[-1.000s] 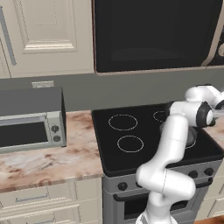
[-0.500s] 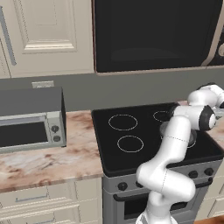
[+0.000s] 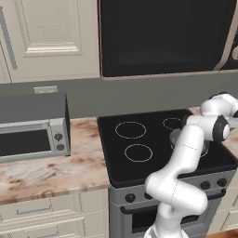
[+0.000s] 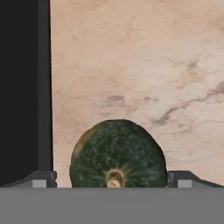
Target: Put the squash and tomato in the pan. Then turn on the front right burner and set the heat to medium.
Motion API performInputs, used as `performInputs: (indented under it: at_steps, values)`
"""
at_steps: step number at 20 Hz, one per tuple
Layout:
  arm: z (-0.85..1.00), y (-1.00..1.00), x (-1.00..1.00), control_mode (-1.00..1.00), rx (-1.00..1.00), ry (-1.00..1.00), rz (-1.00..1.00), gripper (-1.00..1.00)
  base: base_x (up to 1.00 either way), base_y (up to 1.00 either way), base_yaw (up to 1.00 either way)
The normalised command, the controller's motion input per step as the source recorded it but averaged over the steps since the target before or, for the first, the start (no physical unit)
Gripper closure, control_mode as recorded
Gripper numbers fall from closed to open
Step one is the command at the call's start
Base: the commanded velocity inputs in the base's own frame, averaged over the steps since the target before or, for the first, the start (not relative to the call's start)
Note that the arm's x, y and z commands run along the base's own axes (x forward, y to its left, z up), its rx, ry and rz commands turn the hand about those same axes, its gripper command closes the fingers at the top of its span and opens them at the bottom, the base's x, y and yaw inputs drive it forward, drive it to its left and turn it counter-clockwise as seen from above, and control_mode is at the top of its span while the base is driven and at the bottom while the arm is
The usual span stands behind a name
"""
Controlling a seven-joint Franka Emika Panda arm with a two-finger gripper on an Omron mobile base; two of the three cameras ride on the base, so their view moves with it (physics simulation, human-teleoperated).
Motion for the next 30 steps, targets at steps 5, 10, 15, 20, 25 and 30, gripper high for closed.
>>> performInputs:
  at_steps: [5,10,15,20,25,30]
  values:
    - [-0.34,0.00,0.00,-1.00,0.00,0.04,0.00,-1.00,0.00,0.00,0.00]
    - [-0.12,0.00,0.00,-1.00,0.00,0.00,0.00,-1.00,0.00,0.00,0.00]
    - [0.00,0.00,0.00,-1.00,0.00,0.00,0.00,1.00,0.00,0.00,0.00]
    - [0.00,0.00,-0.13,-1.00,0.00,0.00,0.00,1.00,0.00,0.00,0.00]
    - [0.12,0.00,-0.61,-1.00,0.00,-0.02,0.05,1.00,0.00,0.00,0.00]
    - [0.46,0.07,-0.64,-1.00,0.00,-0.02,0.09,1.00,0.00,0.00,0.00]
